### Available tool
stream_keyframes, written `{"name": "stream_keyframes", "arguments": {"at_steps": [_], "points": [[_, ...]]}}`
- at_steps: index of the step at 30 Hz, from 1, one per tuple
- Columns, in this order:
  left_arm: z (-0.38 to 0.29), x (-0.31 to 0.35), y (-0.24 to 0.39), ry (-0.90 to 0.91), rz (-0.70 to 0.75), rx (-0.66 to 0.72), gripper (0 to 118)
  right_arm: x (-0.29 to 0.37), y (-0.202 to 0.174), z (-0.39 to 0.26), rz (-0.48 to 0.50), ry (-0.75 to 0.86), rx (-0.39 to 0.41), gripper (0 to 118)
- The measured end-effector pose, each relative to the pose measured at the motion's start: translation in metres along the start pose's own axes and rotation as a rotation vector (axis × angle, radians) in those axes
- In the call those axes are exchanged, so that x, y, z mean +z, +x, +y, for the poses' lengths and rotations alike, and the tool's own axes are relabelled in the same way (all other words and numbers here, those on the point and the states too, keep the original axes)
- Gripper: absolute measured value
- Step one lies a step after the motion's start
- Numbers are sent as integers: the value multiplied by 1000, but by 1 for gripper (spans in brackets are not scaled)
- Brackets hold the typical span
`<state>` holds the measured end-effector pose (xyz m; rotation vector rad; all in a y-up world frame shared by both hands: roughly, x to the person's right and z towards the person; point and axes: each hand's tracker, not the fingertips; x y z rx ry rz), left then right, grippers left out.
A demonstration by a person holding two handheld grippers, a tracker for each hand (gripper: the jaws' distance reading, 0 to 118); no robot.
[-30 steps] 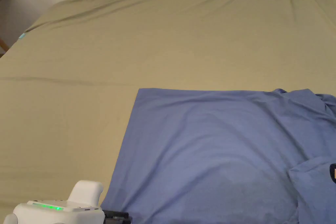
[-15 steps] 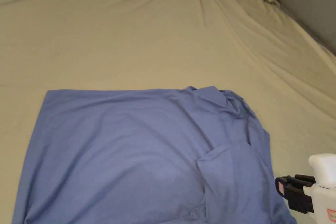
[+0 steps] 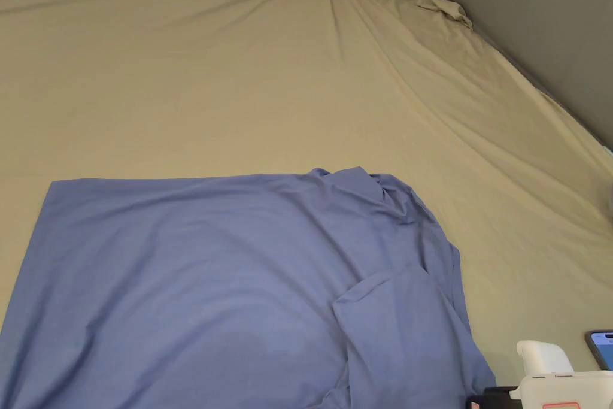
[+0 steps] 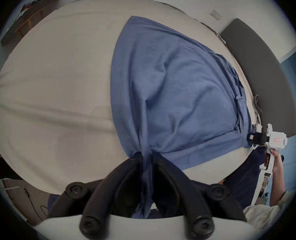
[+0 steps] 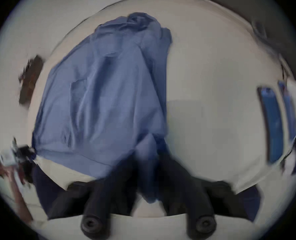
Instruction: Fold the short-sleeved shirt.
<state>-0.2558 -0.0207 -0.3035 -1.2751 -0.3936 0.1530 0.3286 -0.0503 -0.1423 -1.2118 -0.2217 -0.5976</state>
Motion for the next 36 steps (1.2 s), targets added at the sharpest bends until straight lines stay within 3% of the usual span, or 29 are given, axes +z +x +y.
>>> {"name": "stream_keyframes", "arguments": {"at_steps": [1,9,12,18,24,27,36], "points": [[0,-1,-2,3,-9,10,10,0,4,-3,29,8,-28,11],[-11,20,-3,30,-97,100,10,48,8,-6,110,64,-23,10],[-5,28,-13,52,-148,150,10,56,9,0,207,69,-96,9],[21,30,-25,134,-250,297,10,62,-19,36,277,147,-117,9],[72,17,-26,259,-335,544,10,51,-54,97,193,261,-23,9],[101,6,-20,289,-372,639,10,37,-60,131,190,264,-24,9],[177,-47,-4,263,-242,627,10,-30,-73,206,8,252,46,9]]}}
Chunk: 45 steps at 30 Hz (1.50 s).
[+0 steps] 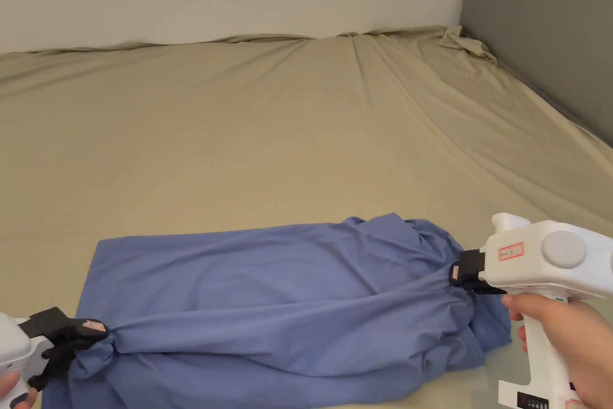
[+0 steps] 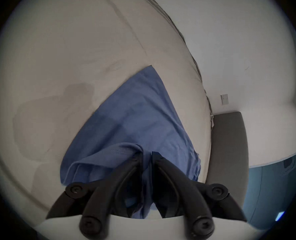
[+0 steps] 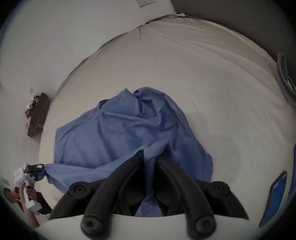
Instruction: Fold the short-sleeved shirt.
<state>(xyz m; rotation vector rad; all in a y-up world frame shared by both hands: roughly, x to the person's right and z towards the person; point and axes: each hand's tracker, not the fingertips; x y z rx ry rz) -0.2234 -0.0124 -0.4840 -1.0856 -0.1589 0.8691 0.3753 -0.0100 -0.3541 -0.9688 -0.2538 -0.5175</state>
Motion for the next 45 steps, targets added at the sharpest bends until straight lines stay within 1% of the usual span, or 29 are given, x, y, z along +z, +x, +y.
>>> {"name": "stream_keyframes", "arguments": {"at_steps": [4,6,8,9,10,11,12,13,14,15,17,19,21,22,23,24,25,26,28,30,31,33,35,36,37,38,39,44,45], "points": [[3,-31,0,-3,137,-48,10,-36,2,5,-28,-19,17,9],[0,-45,-4,-26,208,-72,10,-48,-2,1,-80,-45,76,9],[-4,-51,-10,-14,191,-57,12,-56,-7,-3,-111,-56,125,9],[-5,-50,-10,14,169,-58,21,-58,-11,-4,-125,-54,154,9],[-4,-47,-6,28,139,-75,35,-57,-15,-4,-134,-47,189,9],[-1,-44,-2,10,98,-94,60,-55,-16,-2,-138,-51,211,12],[0,-37,8,-11,79,-126,103,-49,-17,2,-144,-53,231,26],[-1,-29,18,-22,98,-160,118,-38,-20,5,-125,-42,234,73],[-3,-14,25,9,134,-219,118,-25,-25,8,-111,-18,253,108],[-7,8,33,103,109,-297,118,-4,-30,8,-98,38,286,118],[-21,46,44,218,104,-428,118,41,-38,0,-32,201,342,117],[-32,72,42,303,152,-550,118,83,-48,-34,7,275,399,118],[-57,89,35,303,218,-648,118,105,-53,-66,12,315,439,118],[-70,93,28,274,248,-691,118,125,-69,-69,25,304,451,116],[-86,98,25,248,276,-704,117,129,-72,-84,20,296,458,98],[-100,99,16,233,293,-709,90,134,-77,-105,9,300,462,49],[-113,99,6,207,310,-712,38,136,-82,-125,-3,306,478,2],[-117,96,-5,189,330,-709,0,127,-81,-131,-6,285,490,2],[-130,85,-27,109,309,-646,0,122,-82,-161,75,212,472,2],[-139,76,-34,6,257,-622,0,120,-82,-173,180,141,408,2],[-143,72,-34,-7,265,-606,0,118,-82,-177,184,129,412,2],[-134,70,-33,103,348,-698,0,117,-84,-178,145,128,469,2],[-113,64,-28,167,397,-688,0,120,-85,-176,119,134,492,2],[-105,54,-26,204,437,-710,39,121,-84,-173,124,133,491,2],[-96,40,-24,199,489,-730,99,123,-82,-171,130,134,486,2],[-86,26,-24,140,566,-731,118,124,-84,-169,132,140,474,2],[-83,24,-25,162,546,-773,117,124,-83,-167,134,142,460,2],[-59,-18,-19,112,551,-738,117,115,-73,-164,100,131,415,2],[-59,-24,-18,99,581,-745,111,112,-70,-163,83,125,410,2]]}}
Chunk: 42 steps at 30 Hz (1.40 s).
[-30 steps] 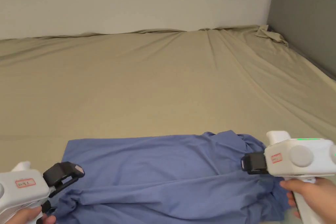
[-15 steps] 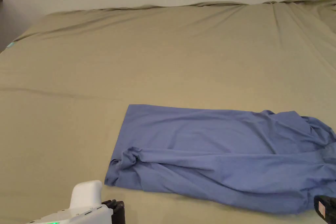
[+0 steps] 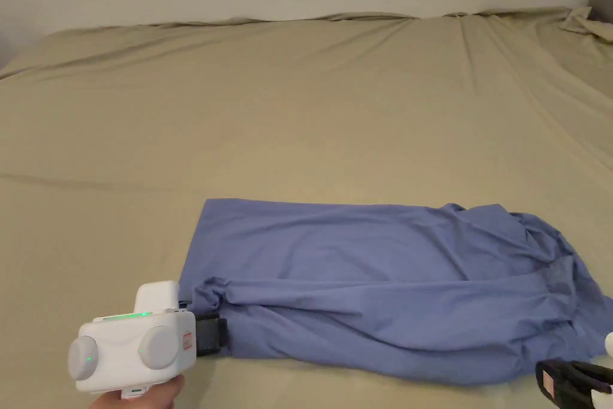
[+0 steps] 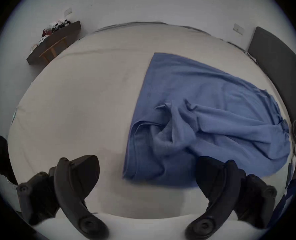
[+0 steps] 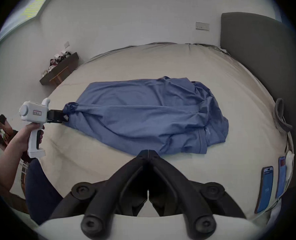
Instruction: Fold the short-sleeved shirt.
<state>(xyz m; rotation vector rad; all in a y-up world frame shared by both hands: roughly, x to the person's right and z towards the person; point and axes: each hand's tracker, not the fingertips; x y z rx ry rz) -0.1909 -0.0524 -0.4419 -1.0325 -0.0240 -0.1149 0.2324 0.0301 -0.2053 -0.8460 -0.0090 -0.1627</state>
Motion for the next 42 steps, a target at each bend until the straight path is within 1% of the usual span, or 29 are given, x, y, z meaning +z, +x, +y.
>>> {"name": "stream_keyframes", "arguments": {"at_steps": [1,2,3,4,5,6,7,9,10,11,12,13,14,15,17,18,19,20,22,23,24,25,26,27,28,33,35,37,42], "points": [[0,-9,3,-19,15,-17,102,-9,12,-2,-25,-14,-9,2],[0,-14,5,-32,-4,-13,97,-13,17,-2,-47,-26,-14,2],[0,-7,8,-29,-26,13,85,-19,25,-2,-82,-41,-18,2],[-2,5,10,9,-28,31,62,-24,32,-2,-115,-53,-11,2],[-1,13,10,69,-70,27,29,-30,36,-1,-136,-64,-1,2],[1,18,11,78,-128,36,8,-35,44,1,-169,-69,8,2],[1,22,10,79,-170,49,8,-40,51,3,-186,-69,8,2],[4,24,6,39,-272,93,8,-48,63,7,-176,-66,-10,3],[9,24,-3,75,-271,100,8,-51,69,11,-160,-54,-37,14],[10,27,-6,84,-273,112,8,-54,75,14,-135,-39,-73,48],[11,31,-8,85,-262,108,8,-56,79,17,-135,-41,-114,114],[12,35,-10,90,-260,108,8,-61,82,21,-130,-43,-137,118],[2,53,3,67,-296,132,8,-70,85,23,-145,-83,-153,118],[2,57,3,72,-294,130,8,-79,86,22,-134,2,-162,118],[4,59,1,74,-305,128,8,-97,82,26,-184,-86,-116,117],[7,56,-4,66,-314,134,8,-110,82,25,-192,-128,-85,117],[7,56,-4,64,-313,134,8,-122,82,23,-199,-158,-77,117],[7,56,-4,61,-311,136,8,-133,83,21,-202,-175,-78,117],[9,50,-9,51,-312,150,8,-128,91,20,-167,-221,-125,116],[8,49,-11,43,-314,157,8,-129,93,19,-137,-206,-155,108],[8,47,-12,37,-317,165,8,-125,92,19,-125,-182,-182,85],[7,47,-14,28,-319,174,8,-119,91,21,-139,-184,-162,58],[6,45,-17,22,-324,181,8,-116,90,22,-125,-171,-155,33],[6,45,-22,17,-335,192,8,-110,90,25,-80,-144,-157,19],[5,47,-27,9,-346,205,8,-100,88,29,-100,-141,-162,19],[5,66,-59,-6,-424,256,7,-49,92,42,-9,-113,-164,17],[3,83,-68,-8,-445,243,7,-24,88,45,10,-121,-137,17],[-2,103,-75,-5,-475,225,7,-1,83,45,-14,-157,-68,17],[-28,136,-87,-14,-521,217,7,32,77,22,8,-240,-70,17]]}}
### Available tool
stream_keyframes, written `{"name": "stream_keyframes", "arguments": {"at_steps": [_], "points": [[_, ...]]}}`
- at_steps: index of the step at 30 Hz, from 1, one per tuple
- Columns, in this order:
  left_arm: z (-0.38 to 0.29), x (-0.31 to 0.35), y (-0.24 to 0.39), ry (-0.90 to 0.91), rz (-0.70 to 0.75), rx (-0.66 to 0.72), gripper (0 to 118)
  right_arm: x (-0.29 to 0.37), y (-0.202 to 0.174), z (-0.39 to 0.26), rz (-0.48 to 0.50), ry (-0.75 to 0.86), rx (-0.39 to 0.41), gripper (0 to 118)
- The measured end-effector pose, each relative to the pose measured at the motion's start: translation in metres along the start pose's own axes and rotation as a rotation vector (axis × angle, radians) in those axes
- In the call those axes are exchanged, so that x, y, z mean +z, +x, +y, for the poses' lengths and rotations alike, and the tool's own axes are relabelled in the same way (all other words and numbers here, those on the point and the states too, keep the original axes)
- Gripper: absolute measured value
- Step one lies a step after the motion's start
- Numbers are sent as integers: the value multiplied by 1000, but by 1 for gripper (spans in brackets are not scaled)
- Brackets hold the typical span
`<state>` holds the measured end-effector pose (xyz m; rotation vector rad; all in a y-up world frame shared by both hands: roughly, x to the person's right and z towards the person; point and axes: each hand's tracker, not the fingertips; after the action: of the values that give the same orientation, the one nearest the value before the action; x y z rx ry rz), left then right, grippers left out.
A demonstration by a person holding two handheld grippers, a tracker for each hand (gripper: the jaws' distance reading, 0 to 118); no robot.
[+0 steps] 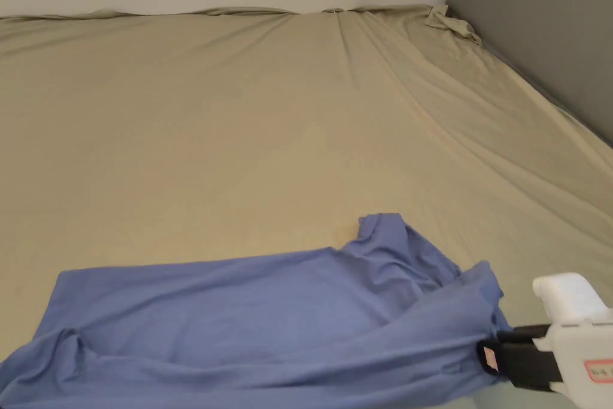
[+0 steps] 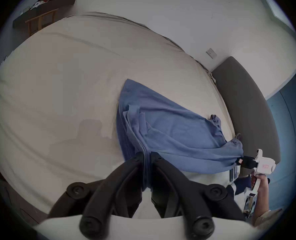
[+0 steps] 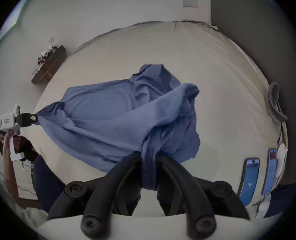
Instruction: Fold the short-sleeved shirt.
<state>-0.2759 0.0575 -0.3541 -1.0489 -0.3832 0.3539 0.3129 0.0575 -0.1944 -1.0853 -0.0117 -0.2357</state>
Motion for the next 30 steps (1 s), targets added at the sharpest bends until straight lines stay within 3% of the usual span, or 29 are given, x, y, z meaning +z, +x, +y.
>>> {"name": "stream_keyframes", "arguments": {"at_steps": [12,26,27,28,29,30], "points": [[-65,-15,-36,-204,132,9,7,-36,-4,-68,-48,-224,2,17],[-75,-69,-53,-263,255,3,9,-81,8,-81,-60,-274,-13,17],[-74,-68,-52,-258,259,11,26,-79,7,-81,-58,-273,-13,25],[-71,-63,-47,-241,251,17,64,-76,7,-77,-56,-273,-10,41],[-69,-56,-41,-187,235,-7,108,-71,4,-76,-70,-257,11,74],[-65,-46,-34,-99,230,-49,118,-61,0,-73,-100,-225,49,115]]}}
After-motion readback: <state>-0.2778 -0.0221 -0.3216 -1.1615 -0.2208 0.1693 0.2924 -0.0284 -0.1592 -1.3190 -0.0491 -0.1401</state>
